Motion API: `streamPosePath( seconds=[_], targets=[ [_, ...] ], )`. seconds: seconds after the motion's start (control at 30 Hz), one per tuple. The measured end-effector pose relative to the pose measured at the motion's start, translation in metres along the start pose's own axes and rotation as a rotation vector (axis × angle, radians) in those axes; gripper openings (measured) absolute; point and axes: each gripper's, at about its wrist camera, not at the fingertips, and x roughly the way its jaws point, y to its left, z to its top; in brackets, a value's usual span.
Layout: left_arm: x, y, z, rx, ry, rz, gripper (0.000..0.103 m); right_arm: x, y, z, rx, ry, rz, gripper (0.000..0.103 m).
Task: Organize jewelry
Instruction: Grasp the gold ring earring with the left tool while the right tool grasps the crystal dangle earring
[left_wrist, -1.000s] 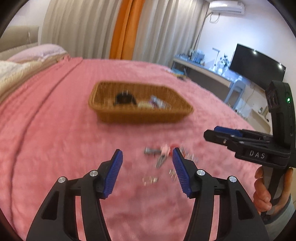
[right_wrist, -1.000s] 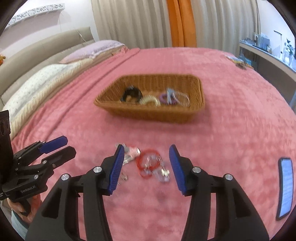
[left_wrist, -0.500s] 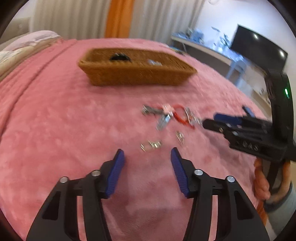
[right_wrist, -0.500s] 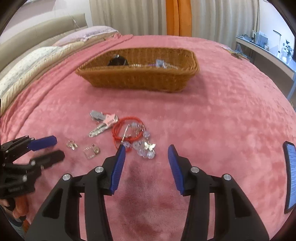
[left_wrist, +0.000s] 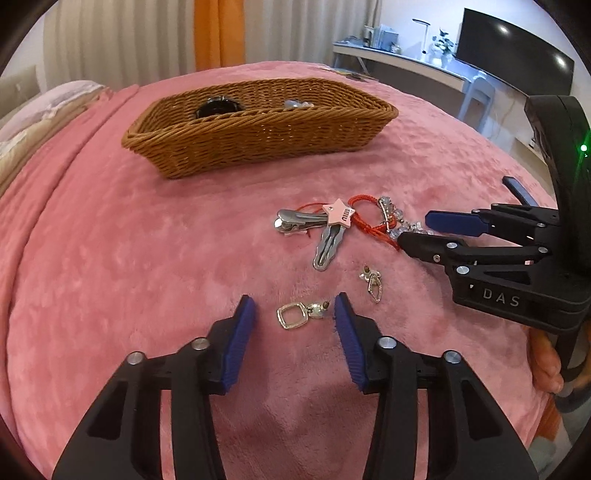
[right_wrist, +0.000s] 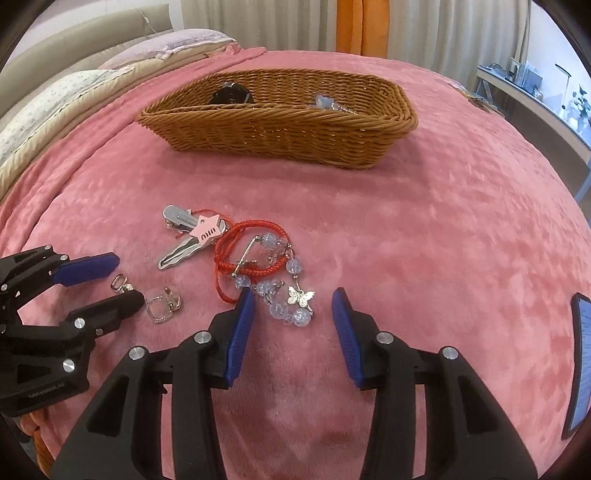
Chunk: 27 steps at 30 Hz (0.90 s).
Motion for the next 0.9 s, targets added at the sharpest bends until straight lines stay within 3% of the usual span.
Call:
streamPosePath(
  seconds=[0.07,0.13,0.17,0.7,0.9],
  targets=[
    [-0.001,-0.002,-0.002,0.006,-0.012,-0.002,0.026,0.0,0.0,-0.001,-0.002,-0.004,0.018,0.017],
    [-0.003,-0.006,-0.003,0.022,-0.021,0.005,0.025,-0.001,0.001,-0.001,-0.005,-0.008,0.023,0.014],
    [-0.003,-0.008,-0.003,0.03,-0.024,0.01,0.025,-0.003,0.001,-0.002,-0.007,-0.014,0.031,0.008],
    [-0.014,-0.011,-0.01,0.031,-0.056,-0.026,0.025,-0.033,-0.008,-0.015,0.049,-0.056,0.124,0.008],
    [-0.03,-0.014,-0.014,0.043,-0.128,-0.003,0.025,-0.05,-0.021,-0.015,0.116,-0.073,0.194,0.008]
  ],
)
